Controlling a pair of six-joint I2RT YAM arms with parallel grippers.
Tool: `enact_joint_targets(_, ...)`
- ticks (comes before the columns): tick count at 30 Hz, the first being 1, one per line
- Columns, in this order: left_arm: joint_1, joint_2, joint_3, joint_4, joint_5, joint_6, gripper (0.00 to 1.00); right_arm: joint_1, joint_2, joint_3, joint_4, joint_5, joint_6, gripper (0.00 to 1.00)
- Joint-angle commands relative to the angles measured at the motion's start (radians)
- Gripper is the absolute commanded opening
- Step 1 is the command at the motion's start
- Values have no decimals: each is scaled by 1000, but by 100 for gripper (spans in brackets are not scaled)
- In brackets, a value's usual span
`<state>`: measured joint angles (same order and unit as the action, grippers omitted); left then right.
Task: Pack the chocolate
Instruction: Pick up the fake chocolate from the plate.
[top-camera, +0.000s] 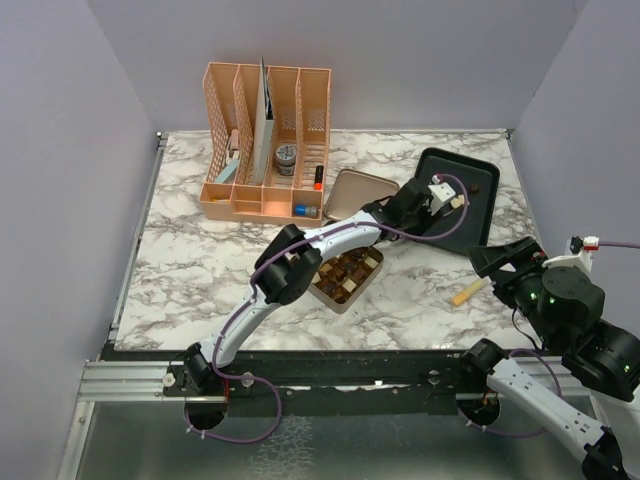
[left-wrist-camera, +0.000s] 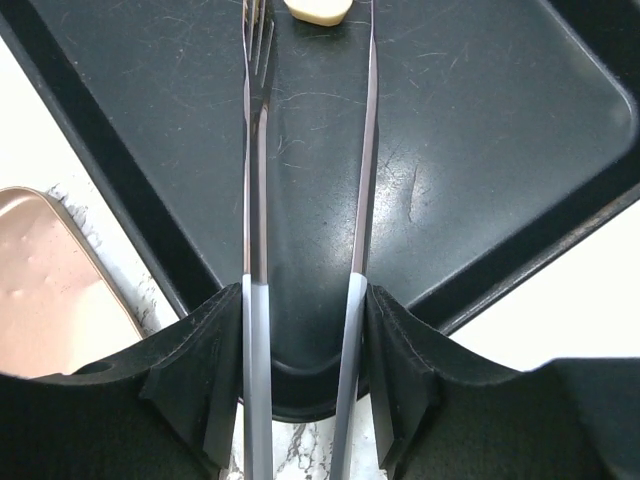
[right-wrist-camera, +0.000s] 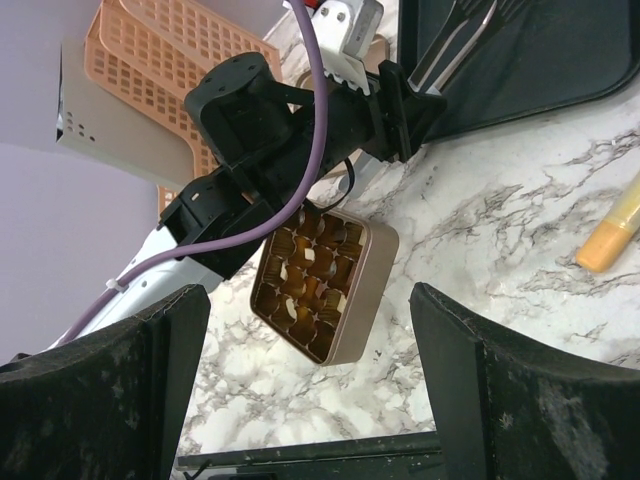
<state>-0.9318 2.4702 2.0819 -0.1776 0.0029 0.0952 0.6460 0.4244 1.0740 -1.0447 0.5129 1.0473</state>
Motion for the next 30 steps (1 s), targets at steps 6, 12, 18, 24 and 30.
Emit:
enact_joint_targets(6, -7, 42, 80, 0, 4, 10, 52, -3, 0, 19, -13, 35, 0, 87)
enact_joint_targets(12, -7, 49, 98, -4, 4, 16, 51, -3, 3, 16, -7, 38, -1, 87)
enact_joint_targets(18, -7, 45, 107, -7, 5, 21, 43, -3, 5, 11, -5, 35, -1, 87)
enact_joint_targets(24, -7, 13, 82, -10, 5, 13, 39, -3, 6, 7, -3, 34, 4, 87)
enact_joint_targets(30, -6, -40, 9, 23, -18, 2, 38, -3, 5, -14, 13, 23, 8, 87)
